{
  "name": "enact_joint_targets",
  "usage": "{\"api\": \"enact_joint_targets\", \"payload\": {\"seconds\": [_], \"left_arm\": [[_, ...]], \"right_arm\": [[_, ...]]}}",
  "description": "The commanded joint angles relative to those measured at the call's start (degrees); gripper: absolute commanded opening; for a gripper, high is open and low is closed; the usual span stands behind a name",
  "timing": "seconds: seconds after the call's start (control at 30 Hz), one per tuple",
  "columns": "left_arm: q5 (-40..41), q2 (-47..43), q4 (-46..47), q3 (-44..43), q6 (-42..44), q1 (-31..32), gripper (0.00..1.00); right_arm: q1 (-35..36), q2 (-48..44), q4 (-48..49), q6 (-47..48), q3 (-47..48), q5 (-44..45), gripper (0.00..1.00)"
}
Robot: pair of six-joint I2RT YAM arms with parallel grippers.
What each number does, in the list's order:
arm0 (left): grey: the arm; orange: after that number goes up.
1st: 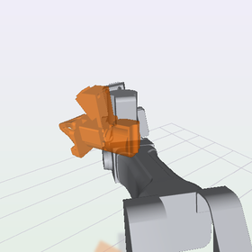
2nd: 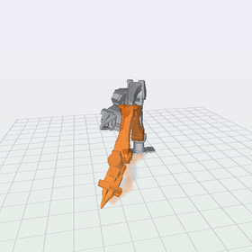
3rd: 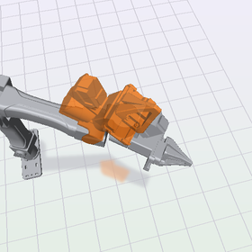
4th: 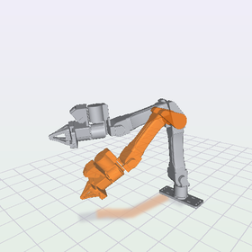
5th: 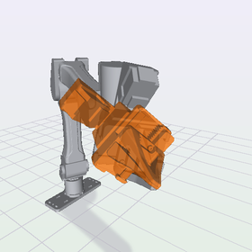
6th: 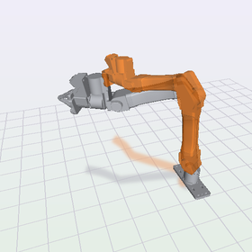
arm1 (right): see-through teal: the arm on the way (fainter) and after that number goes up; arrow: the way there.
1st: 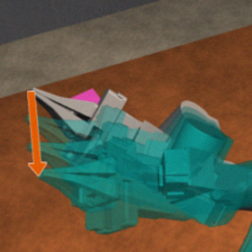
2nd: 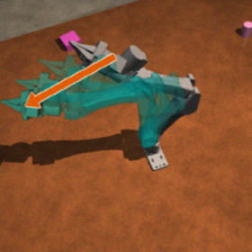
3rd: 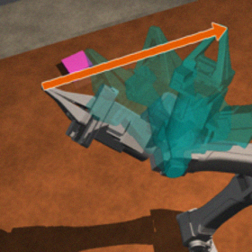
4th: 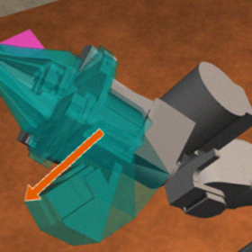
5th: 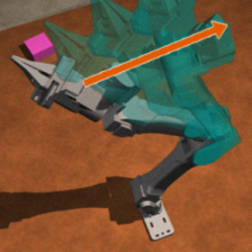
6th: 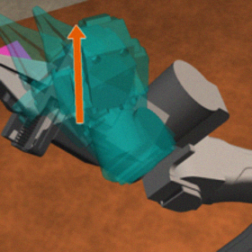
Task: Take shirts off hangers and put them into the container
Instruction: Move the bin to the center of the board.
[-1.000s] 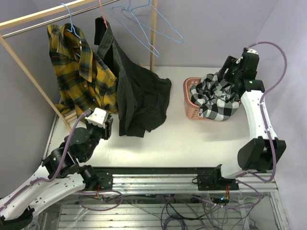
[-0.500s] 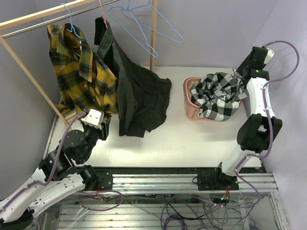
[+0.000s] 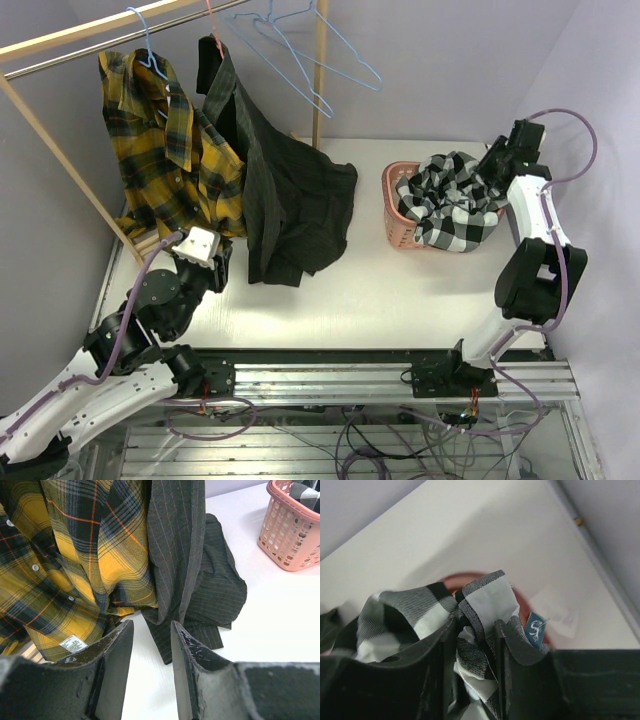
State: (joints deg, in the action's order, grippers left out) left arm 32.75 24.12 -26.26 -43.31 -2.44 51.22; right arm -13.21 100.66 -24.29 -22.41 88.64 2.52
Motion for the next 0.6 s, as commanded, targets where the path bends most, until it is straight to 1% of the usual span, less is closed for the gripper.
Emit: {"api": "enact_joint_targets", "payload": {"seconds": [0.0,0.1,0.17,0.23,0.37,0.47,0.57], "left_arm": [[-0.8,0.8,1.0,-0.5,-0.4,0.1,0.47],[-0.8,1.2,1.0,-0.5,-0.4,0.1,0.47],[-0.8,1.3,1.0,-0.5,-0.4,0.2,0.47],[-0.9,1.5,1.0,-0.6,-0.4,0.2,0.47],[-0.9,1.5,0.9,-0.5,-0.5,0.1,0.47],[-0.6,1.3,0.9,-0.5,-0.6,0.2,0.47],[-0.2,1.3,0.8,-0.5,-0.6,0.2,0.47]], "right_arm": [[4.1,-5.0,-0.7,0.3,-5.0,-7.9,0.34],[8.4,-6.4,-2.1,1.6,-6.2,-7.0,0.34],[12.1,-6.6,-3.2,2.8,-6.4,-4.3,0.34],[14.3,-6.0,-3.4,3.0,-7.1,-3.9,0.34],[14.9,-3.5,-1.6,2.4,-10.9,-5.6,0.34],[15.0,-2.0,1.5,1.9,-14.8,-6.9,0.34],[14.8,1.1,3.0,2.1,-17.8,-7.2,0.34]]}}
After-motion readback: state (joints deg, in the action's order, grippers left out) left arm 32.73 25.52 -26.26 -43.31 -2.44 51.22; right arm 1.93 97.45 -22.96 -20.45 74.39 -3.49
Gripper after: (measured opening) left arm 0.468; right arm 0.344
